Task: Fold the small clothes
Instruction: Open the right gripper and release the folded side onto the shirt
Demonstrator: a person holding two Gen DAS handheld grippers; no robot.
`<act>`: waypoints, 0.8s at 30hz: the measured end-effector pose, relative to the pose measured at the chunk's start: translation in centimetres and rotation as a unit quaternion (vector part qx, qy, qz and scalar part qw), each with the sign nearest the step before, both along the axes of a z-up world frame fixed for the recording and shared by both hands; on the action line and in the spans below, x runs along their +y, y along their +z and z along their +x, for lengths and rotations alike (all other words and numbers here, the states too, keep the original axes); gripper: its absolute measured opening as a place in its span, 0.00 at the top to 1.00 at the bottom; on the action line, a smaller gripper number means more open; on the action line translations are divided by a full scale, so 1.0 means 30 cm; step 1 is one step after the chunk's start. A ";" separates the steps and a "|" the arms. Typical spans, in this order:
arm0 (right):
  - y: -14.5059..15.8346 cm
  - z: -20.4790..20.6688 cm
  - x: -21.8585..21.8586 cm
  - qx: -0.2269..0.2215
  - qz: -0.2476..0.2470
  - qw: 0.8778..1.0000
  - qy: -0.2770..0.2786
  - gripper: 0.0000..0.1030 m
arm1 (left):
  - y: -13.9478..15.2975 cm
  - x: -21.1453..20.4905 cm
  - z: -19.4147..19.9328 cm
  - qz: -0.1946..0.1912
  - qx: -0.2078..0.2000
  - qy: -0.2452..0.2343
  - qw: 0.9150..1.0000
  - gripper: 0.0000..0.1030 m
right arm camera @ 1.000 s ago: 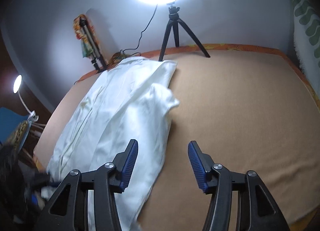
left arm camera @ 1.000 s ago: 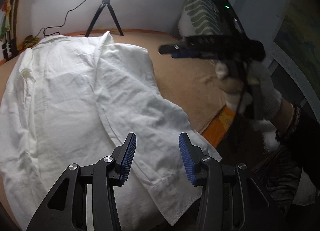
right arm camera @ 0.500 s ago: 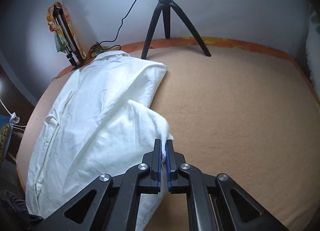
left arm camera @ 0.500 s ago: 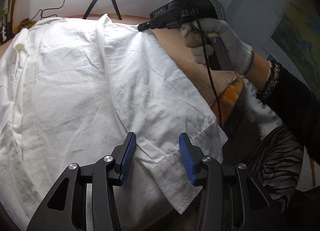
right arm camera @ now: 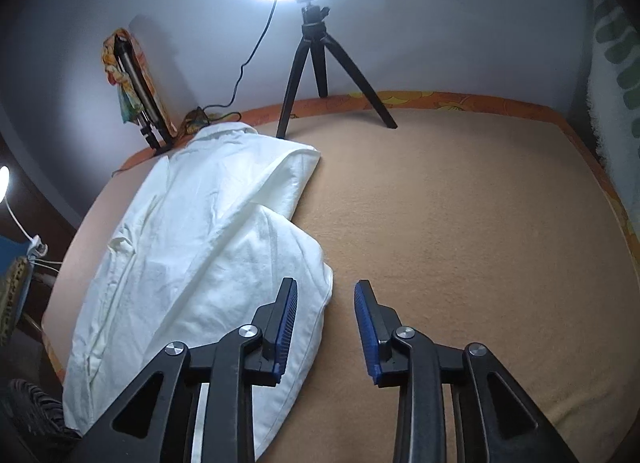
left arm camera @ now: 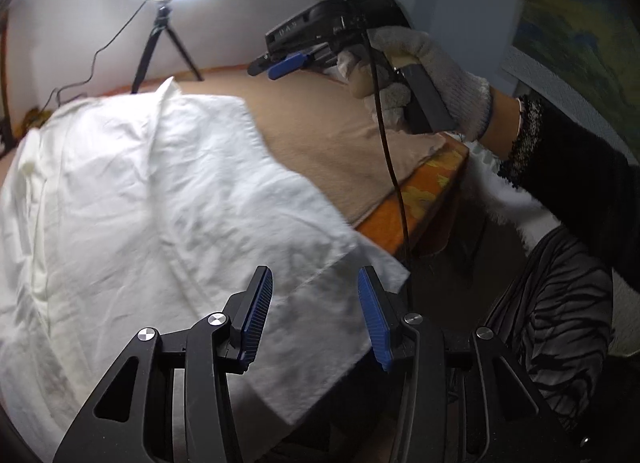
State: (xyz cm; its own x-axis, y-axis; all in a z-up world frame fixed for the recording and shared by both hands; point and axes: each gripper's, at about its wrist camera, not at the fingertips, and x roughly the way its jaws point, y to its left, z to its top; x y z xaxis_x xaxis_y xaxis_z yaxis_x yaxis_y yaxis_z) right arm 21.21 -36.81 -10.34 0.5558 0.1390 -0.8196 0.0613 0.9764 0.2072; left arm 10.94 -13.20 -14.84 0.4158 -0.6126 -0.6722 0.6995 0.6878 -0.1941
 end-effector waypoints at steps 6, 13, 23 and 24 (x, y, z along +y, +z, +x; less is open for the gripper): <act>0.098 -0.196 -0.066 -0.033 0.043 0.998 -0.013 0.64 | -0.031 -0.110 -0.048 0.052 -0.036 -0.013 0.998 0.51; 0.124 -0.372 -0.101 -0.053 0.069 0.996 -0.029 0.64 | -0.091 -0.270 -0.128 0.141 -0.112 -0.037 0.983 0.40; 0.129 -0.433 -0.171 -0.067 0.086 0.993 -0.051 0.63 | -0.124 -0.325 -0.115 0.149 -0.125 -0.026 0.981 0.46; 0.128 -0.431 -0.173 -0.066 0.086 0.993 -0.051 0.63 | -0.117 -0.317 -0.108 0.141 -0.120 -0.025 0.982 0.56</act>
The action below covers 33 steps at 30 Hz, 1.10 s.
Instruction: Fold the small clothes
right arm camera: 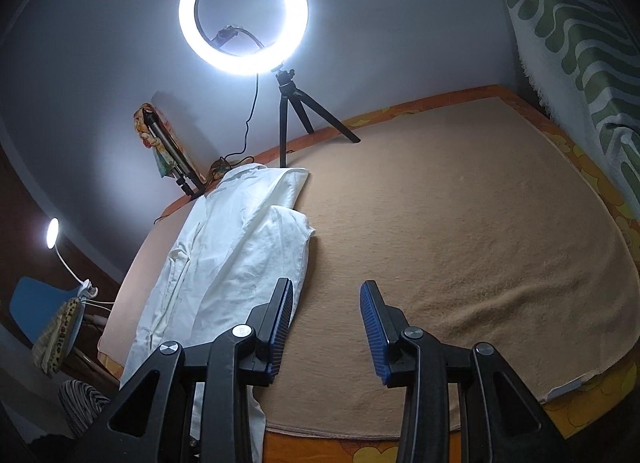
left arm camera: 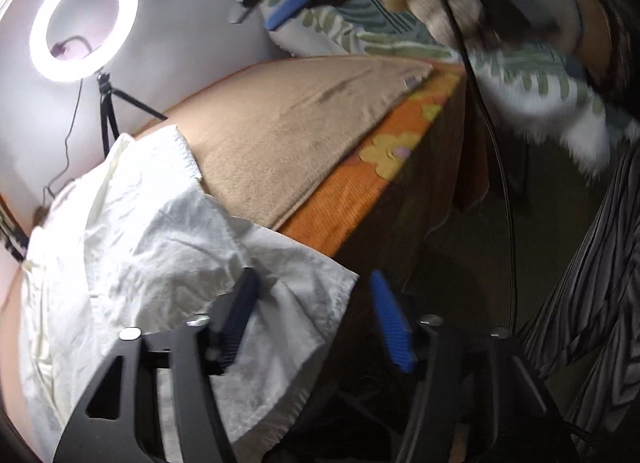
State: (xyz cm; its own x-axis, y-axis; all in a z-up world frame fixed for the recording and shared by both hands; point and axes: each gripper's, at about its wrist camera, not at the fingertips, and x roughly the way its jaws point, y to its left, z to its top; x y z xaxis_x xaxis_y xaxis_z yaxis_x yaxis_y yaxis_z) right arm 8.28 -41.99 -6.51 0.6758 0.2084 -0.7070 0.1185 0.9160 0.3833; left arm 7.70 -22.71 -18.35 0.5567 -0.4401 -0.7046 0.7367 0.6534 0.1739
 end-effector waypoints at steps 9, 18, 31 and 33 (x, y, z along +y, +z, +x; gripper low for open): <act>-0.030 0.033 0.020 0.011 -0.009 1.000 0.010 0.63 | 0.097 0.102 0.019 -0.113 0.054 -0.008 0.992 0.98; -0.123 0.087 0.030 0.053 0.013 0.998 0.023 0.63 | 0.107 0.045 -0.097 -0.059 -0.010 -0.052 0.997 0.76; -0.108 0.049 0.023 0.045 0.019 0.999 0.018 0.63 | -0.075 -0.063 -0.101 0.090 -0.157 -0.058 0.982 0.87; -0.111 0.048 0.022 0.046 0.019 0.999 0.019 0.63 | -0.055 -0.045 -0.093 0.072 -0.147 -0.067 0.984 0.96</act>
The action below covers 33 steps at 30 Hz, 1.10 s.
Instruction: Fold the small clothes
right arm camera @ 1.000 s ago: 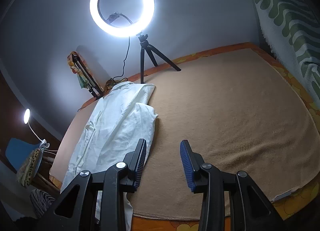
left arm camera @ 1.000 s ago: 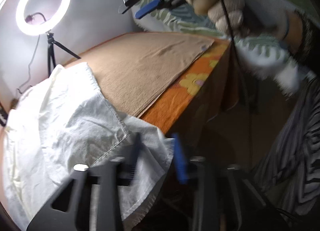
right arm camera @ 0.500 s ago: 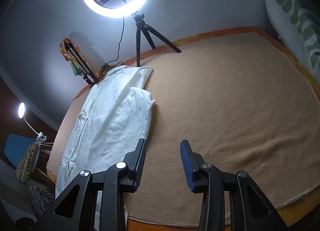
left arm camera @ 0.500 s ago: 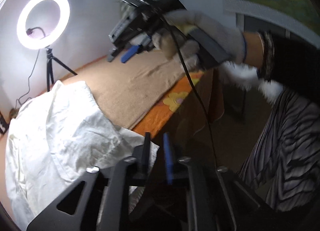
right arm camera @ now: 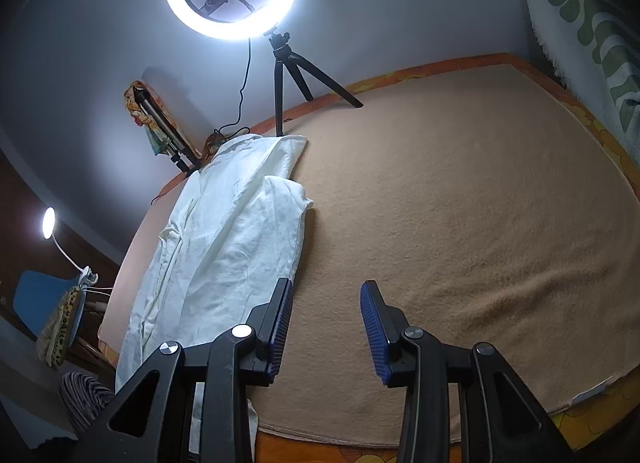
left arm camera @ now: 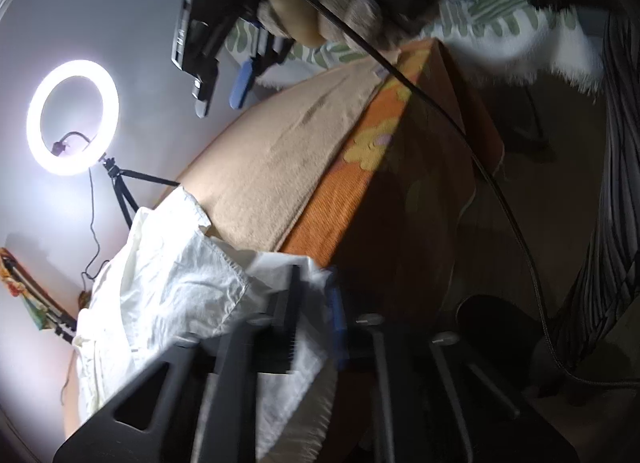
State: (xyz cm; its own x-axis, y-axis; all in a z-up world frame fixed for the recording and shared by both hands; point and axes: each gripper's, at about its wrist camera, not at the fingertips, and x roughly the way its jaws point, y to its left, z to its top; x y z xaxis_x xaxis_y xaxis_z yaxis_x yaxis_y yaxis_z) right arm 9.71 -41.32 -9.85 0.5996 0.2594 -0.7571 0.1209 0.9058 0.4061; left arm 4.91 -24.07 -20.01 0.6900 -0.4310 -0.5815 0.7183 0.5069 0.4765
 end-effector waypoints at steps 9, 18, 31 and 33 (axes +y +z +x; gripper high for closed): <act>-0.033 0.028 -0.004 0.015 0.004 1.000 -0.012 0.63 | 0.179 0.161 0.029 -0.168 0.114 0.019 0.979 0.98; -0.155 0.224 -0.005 0.028 0.108 0.994 -0.016 0.46 | 0.199 0.179 0.066 -0.205 0.146 0.032 0.967 0.98; -0.270 0.530 0.154 0.083 0.051 0.994 0.047 0.90 | 0.176 0.270 0.066 -0.270 0.178 0.080 0.943 0.98; -0.245 0.547 0.196 0.087 0.013 0.995 0.056 0.97 | 0.170 0.295 0.067 -0.285 0.185 0.090 0.936 0.98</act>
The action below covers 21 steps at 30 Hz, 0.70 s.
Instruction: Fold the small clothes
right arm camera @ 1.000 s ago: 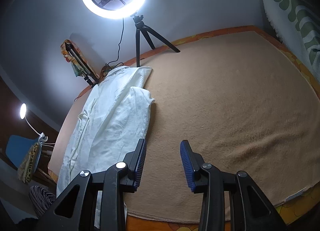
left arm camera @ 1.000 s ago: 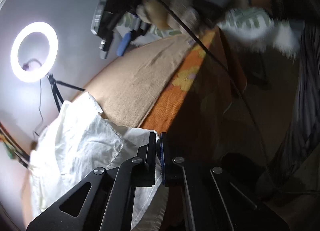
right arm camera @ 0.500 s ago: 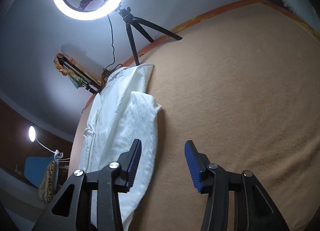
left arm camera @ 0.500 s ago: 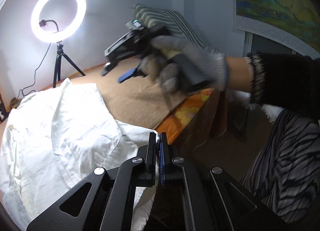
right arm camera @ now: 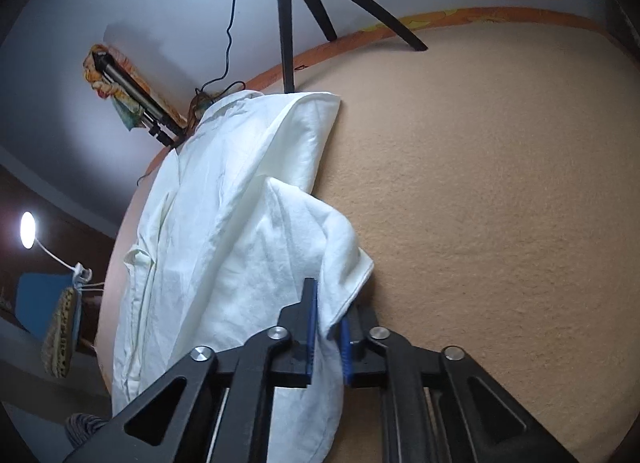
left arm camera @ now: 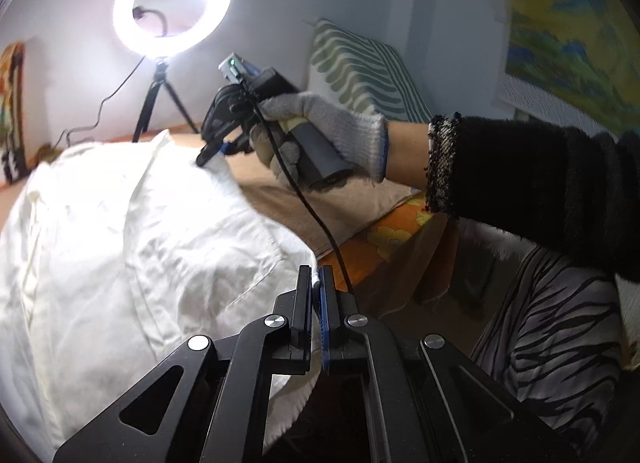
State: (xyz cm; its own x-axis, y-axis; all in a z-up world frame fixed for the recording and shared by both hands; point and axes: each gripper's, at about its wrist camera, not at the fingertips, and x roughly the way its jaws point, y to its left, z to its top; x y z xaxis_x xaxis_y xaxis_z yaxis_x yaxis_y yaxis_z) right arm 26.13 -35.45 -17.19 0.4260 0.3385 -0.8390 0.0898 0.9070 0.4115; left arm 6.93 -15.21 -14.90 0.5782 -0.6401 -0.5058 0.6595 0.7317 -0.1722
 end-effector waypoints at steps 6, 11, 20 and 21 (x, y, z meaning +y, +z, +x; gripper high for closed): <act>0.125 0.047 0.102 -0.009 -0.080 0.997 0.006 1.00 | 0.021 0.026 -0.003 -0.020 0.006 0.027 0.999 0.98; 0.209 0.099 0.235 -0.012 -0.142 0.989 0.031 1.00 | 0.048 0.064 0.000 -0.032 0.003 0.050 0.998 0.98; 0.235 0.169 0.545 -0.017 -0.224 0.969 0.107 1.00 | 0.044 0.178 -0.019 -0.025 0.013 0.085 0.996 0.98; 0.231 0.177 0.577 -0.017 -0.231 0.966 0.114 1.00 | 0.040 0.190 -0.024 -0.025 0.015 0.090 0.995 0.98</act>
State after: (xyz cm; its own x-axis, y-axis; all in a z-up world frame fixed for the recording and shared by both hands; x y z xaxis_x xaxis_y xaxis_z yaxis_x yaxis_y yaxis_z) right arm 31.44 -18.14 -10.26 0.4141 0.0199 -0.9100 -0.1407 0.9891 -0.0424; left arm 6.22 -9.51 -13.70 0.6715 -0.5525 -0.4938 0.5124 0.8276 -0.2291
